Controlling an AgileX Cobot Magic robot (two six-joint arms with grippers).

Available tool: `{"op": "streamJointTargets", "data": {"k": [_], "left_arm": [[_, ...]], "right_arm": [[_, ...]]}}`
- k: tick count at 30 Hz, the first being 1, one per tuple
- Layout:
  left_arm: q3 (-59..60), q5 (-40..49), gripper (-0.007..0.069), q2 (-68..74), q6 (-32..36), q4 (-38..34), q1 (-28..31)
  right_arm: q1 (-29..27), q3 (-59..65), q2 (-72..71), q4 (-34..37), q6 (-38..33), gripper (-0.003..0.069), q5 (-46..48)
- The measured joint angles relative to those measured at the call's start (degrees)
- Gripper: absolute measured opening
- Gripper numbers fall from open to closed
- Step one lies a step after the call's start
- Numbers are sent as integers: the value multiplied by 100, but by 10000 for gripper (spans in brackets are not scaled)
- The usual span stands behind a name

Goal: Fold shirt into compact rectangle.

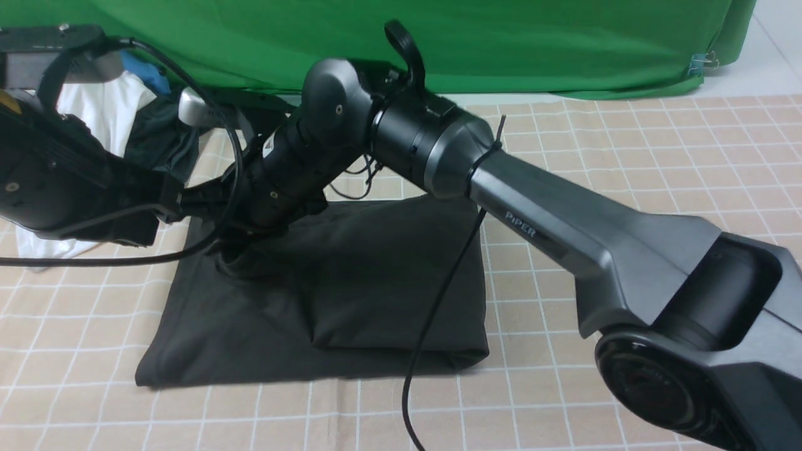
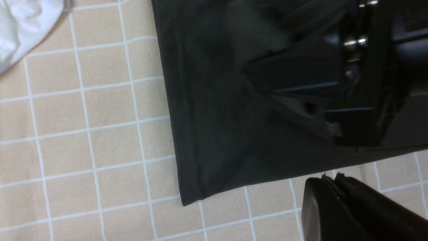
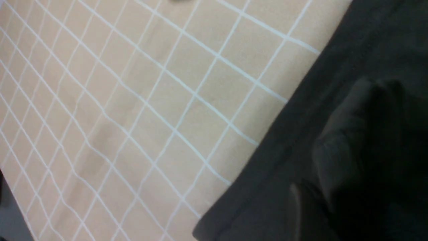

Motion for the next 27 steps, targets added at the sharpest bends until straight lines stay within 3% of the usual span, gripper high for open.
{"op": "streamJointTargets", "data": {"k": [2,4,8,10,15,17,21,27], "left_arm": [[0,0,19,0,0,0,0],[0,0,19,0,0,22,0],[0,-20,19,0,0,45,0],[0,-130,19,0,0,45,0],[0,-727,19,156,198,-450,0],[0,-821,19,388,429,-830,0],[0,-1022,19,1182,595,-1358,-24],[0,-1356,19,2345,768,-1504,-24]], "right_arm": [[8,-29,23,84,-23,421,-82],[-2,-120,39,108,-68,468,-28],[-255,-719,52,137,-434,494,713],[-475,-1136,52,-6,-491,449,1264],[-1158,-1650,-93,-252,-519,137,1592],[-1400,-1681,-213,-295,-606,64,1626],[-1703,-1699,-444,-339,-635,36,1655],[-1789,-1709,-703,-582,-770,36,1671]]}}
